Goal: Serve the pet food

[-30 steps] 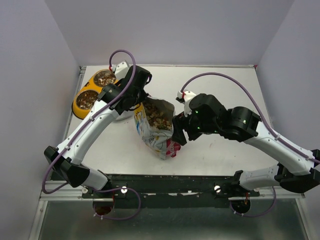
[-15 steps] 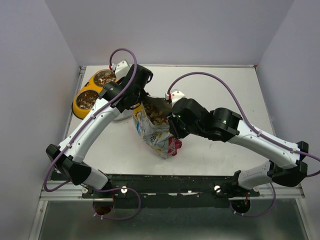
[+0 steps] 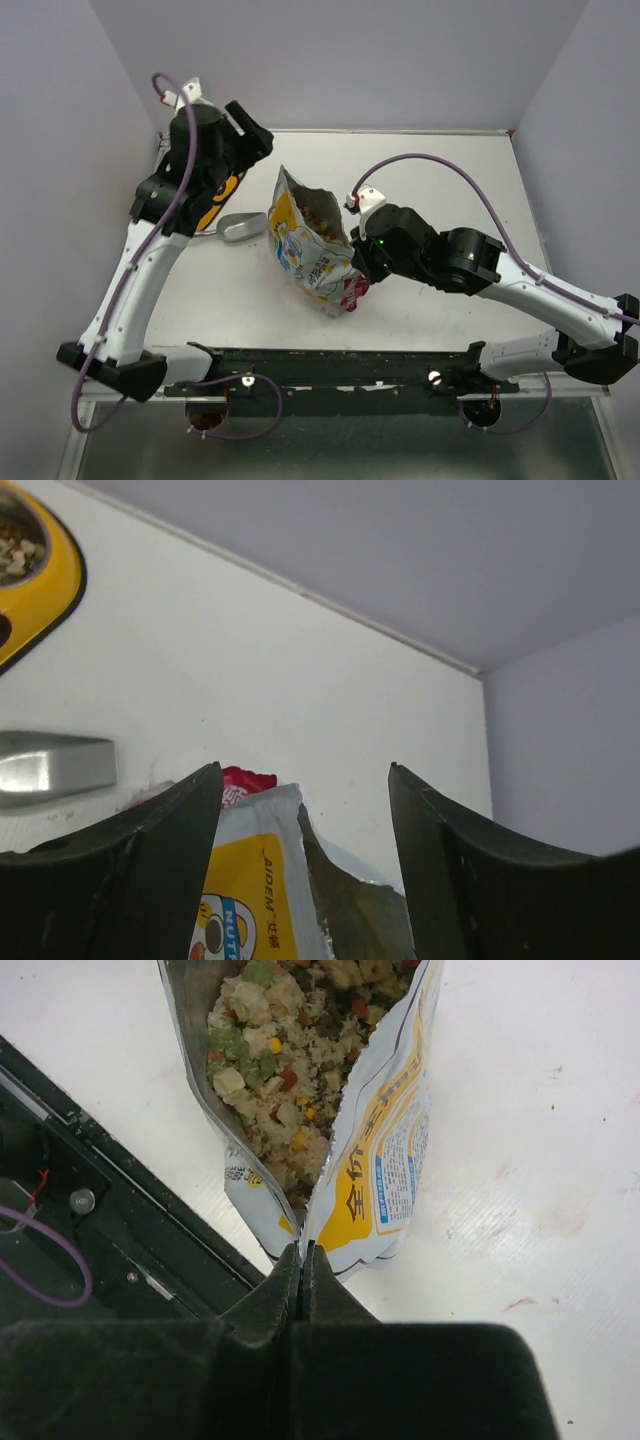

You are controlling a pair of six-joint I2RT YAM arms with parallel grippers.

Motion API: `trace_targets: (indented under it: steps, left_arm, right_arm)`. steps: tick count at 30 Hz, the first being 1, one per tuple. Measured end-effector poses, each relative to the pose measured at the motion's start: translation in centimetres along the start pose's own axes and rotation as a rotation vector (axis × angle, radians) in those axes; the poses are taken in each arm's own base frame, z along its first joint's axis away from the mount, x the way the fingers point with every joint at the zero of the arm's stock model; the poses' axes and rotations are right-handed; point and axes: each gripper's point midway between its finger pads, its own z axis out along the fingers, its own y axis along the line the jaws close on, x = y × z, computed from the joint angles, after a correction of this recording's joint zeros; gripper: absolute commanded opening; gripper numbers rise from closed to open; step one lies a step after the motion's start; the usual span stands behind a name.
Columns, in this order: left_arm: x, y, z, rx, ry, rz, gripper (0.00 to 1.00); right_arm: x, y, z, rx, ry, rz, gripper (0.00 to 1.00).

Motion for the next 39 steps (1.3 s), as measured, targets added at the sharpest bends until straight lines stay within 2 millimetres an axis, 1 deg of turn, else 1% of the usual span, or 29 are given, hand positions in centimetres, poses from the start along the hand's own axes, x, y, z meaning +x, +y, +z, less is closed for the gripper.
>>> trace_targets:
  steps: [1, 2, 3, 4, 6, 7, 8, 10, 11, 12, 13, 16, 17, 18, 20, 22, 25, 29, 31, 33, 36, 37, 39]
  left_arm:
    - [-0.9, 0.1, -1.0, 0.053, -0.024, -0.005, 0.71]
    - [-1.3, 0.3, -1.8, 0.108, -0.037, -0.01, 0.66]
    - [-1.6, 0.6, -2.7, 0.178, -0.058, -0.017, 0.65]
    - [-1.5, 0.7, -3.2, 0.243, -0.058, -0.017, 0.65]
    - [-1.3, 1.7, -3.5, 0.357, -0.08, -0.026, 0.71]
    - [-1.0, 1.8, -3.3, 0.421, -0.08, -0.027, 0.74]
    - [-0.8, 1.8, -3.0, 0.498, -0.077, -0.023, 0.75]
    - [0.6, 2.4, -1.6, 0.629, -0.021, -0.032, 0.75]
    - [1.1, 2.8, -0.9, 0.671, 0.015, -0.038, 0.76]
    - [2.1, 3.3, 0.5, 0.723, 0.073, -0.056, 0.76]
    - [2.6, 3.5, 1.1, 0.762, 0.116, -0.069, 0.76]
    - [3.4, 3.8, 2.8, 0.905, 0.211, -0.146, 0.76]
    - [3.4, 3.7, 2.9, 0.947, 0.228, -0.158, 0.75]
    - [3.4, 4.1, 3.8, 0.973, 0.264, -0.208, 0.75]
    - [3.8, 4.5, 4.5, 1.006, 0.325, -0.247, 0.75]
    - [4.5, 4.6, 4.5, 1.033, 0.382, -0.255, 0.75]
    - [5.8, 3.6, 3.3, 1.093, 0.46, -0.214, 0.75]
    - [7.4, 2.2, 1.7, 1.158, 0.503, -0.146, 0.74]
    - [8.4, 1.6, 1.0, 1.186, 0.528, -0.119, 0.69]
    - [9.1, 1.3, 0.7, 1.2, 0.539, -0.109, 0.66]
    - [9.9, 1.6, 0.7, 1.198, 0.55, -0.113, 0.63]
    - [10.0, 1.7, 0.7, 1.195, 0.551, -0.116, 0.59]
    - [10.2, 1.7, 0.5, 1.195, 0.548, -0.113, 0.49]
  right_arm:
    - [0.0, 0.0, 0.0, -0.003, 0.001, -0.003, 0.01]
    - [0.0, 0.1, 0.0, -0.008, 0.001, -0.007, 0.01]
    - [0.0, 0.2, 0.0, -0.016, 0.003, -0.009, 0.01]
    - [0.1, 0.3, 0.0, -0.024, 0.005, -0.013, 0.01]
    - [0.1, 0.6, 0.0, -0.046, 0.012, -0.023, 0.01]
    - [0.2, 0.7, 0.0, -0.057, 0.015, -0.028, 0.01]
    - [0.2, 0.9, -0.1, -0.071, 0.019, -0.033, 0.01]
    - [0.3, 1.1, -0.1, -0.09, 0.026, -0.04, 0.01]
    - [0.3, 1.2, -0.1, -0.099, 0.031, -0.044, 0.01]
    - [0.3, 1.3, -0.2, -0.11, 0.038, -0.047, 0.01]
    - [0.3, 1.4, -0.3, -0.116, 0.044, -0.051, 0.01]
    - [0.5, 1.6, -0.5, -0.136, 0.067, -0.06, 0.01]
    - [0.6, 1.7, -0.6, -0.142, 0.074, -0.063, 0.01]
    - [0.7, 1.7, -0.7, -0.146, 0.081, -0.064, 0.01]
    - [0.7, 1.7, -0.8, -0.15, 0.094, -0.064, 0.01]
    - [0.7, 1.6, -0.9, -0.152, 0.109, -0.064, 0.01]
    - [0.7, 1.6, -0.9, -0.15, 0.122, -0.066, 0.01]
    - [0.7, 1.4, -0.9, -0.148, 0.128, -0.06, 0.01]
    - [0.7, 1.3, -0.9, -0.148, 0.13, -0.058, 0.01]
    - [0.7, 1.4, -0.9, -0.152, 0.132, -0.055, 0.01]
    - [0.8, 1.4, -0.9, -0.155, 0.135, -0.054, 0.01]
    - [0.8, 1.4, -0.9, -0.155, 0.136, -0.054, 0.01]
    - [0.8, 1.4, -0.9, -0.155, 0.136, -0.053, 0.01]
